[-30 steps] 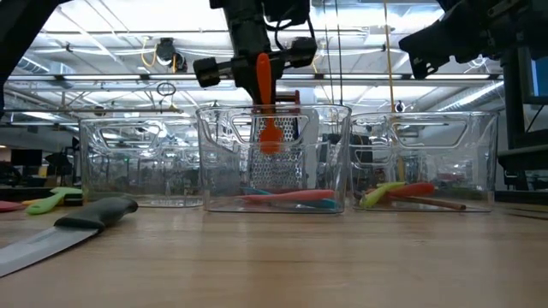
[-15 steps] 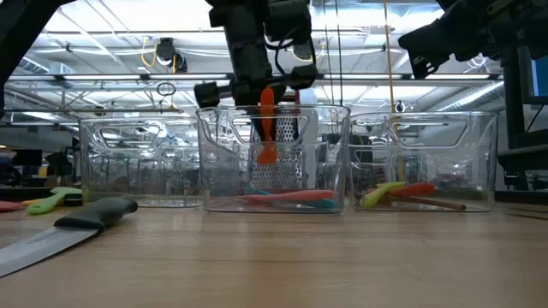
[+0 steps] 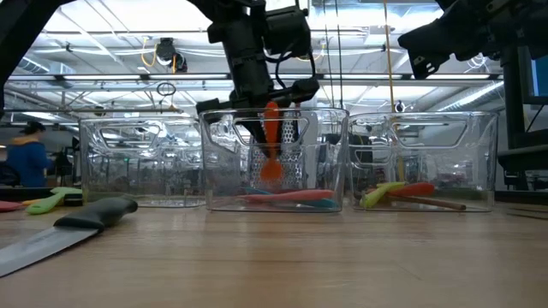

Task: Pick & Place Kitchen Items
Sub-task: Put the orange spatula into the middle transparent bin, then put the red spatula into the middle transparent bin

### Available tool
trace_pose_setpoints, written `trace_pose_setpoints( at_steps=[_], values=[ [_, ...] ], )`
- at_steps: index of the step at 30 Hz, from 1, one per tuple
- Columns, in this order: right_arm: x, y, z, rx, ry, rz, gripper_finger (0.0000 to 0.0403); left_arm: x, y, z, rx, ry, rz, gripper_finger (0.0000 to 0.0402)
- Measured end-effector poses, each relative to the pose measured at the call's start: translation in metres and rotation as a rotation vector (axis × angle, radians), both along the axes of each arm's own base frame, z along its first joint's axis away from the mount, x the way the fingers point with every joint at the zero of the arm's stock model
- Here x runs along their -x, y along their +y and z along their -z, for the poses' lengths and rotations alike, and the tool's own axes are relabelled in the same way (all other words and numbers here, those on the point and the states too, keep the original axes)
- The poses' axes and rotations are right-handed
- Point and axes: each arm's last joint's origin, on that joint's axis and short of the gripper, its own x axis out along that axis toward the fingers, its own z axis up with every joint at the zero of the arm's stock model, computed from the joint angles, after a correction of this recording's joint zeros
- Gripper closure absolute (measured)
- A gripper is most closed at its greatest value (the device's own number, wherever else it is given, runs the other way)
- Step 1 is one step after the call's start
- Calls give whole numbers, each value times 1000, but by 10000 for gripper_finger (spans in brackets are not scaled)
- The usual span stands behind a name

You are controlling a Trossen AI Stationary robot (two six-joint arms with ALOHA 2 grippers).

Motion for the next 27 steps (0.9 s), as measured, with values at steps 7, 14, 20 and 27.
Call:
trace_pose_setpoints(
  at_steps=[7,14,20,27],
  values=[
    [0,0,-1,-1,-7,0,403,-1,0,0,-17,-16,40,296],
    [0,0,-1,-1,-9,0,403,-3,-1,-2,9,-49,100,223],
    [0,0,-1,-1,-9,0,403,0,-11,-29,25,-173,225,187],
    [0,0,-1,-1,-13,1,403,27,-60,-83,-76,-249,334,183]
  ],
)
